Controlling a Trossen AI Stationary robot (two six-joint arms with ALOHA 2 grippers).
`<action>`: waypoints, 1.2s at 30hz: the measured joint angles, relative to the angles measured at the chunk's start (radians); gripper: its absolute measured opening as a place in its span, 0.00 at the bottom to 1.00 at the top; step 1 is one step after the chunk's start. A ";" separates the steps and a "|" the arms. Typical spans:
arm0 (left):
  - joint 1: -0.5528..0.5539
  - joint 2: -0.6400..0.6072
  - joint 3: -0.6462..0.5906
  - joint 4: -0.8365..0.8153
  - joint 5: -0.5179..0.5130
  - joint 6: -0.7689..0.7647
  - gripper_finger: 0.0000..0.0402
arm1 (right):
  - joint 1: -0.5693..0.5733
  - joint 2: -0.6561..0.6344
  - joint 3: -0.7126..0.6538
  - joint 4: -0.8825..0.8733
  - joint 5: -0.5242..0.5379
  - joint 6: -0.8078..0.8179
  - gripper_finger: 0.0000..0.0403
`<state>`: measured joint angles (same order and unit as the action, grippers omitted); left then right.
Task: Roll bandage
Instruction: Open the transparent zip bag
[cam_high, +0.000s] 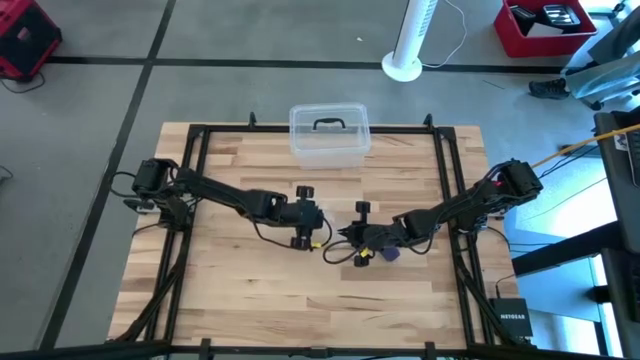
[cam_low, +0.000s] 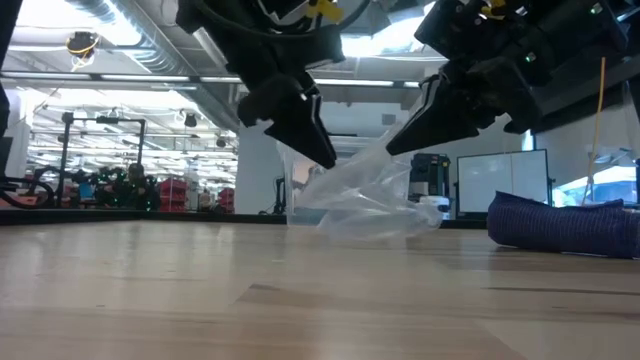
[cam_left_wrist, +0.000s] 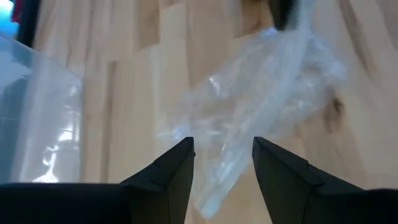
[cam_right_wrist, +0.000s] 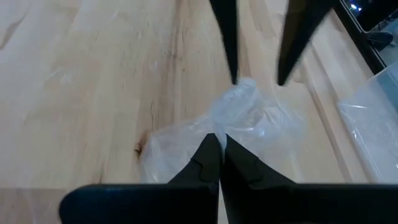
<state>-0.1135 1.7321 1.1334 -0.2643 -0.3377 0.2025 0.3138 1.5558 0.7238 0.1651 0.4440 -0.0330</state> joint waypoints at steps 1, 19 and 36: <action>0.001 0.000 0.000 0.007 -0.001 0.010 0.39 | 0.000 0.000 0.000 0.000 0.000 0.001 0.01; 0.022 -0.002 0.001 0.021 0.018 -0.005 0.39 | 0.000 0.000 0.000 0.017 0.000 0.001 0.01; 0.022 0.014 0.001 0.117 0.024 0.099 0.39 | 0.000 0.000 0.000 0.018 -0.010 -0.002 0.01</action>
<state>-0.0917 1.7465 1.1347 -0.1473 -0.3138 0.3017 0.3138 1.5558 0.7238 0.1829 0.4339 -0.0351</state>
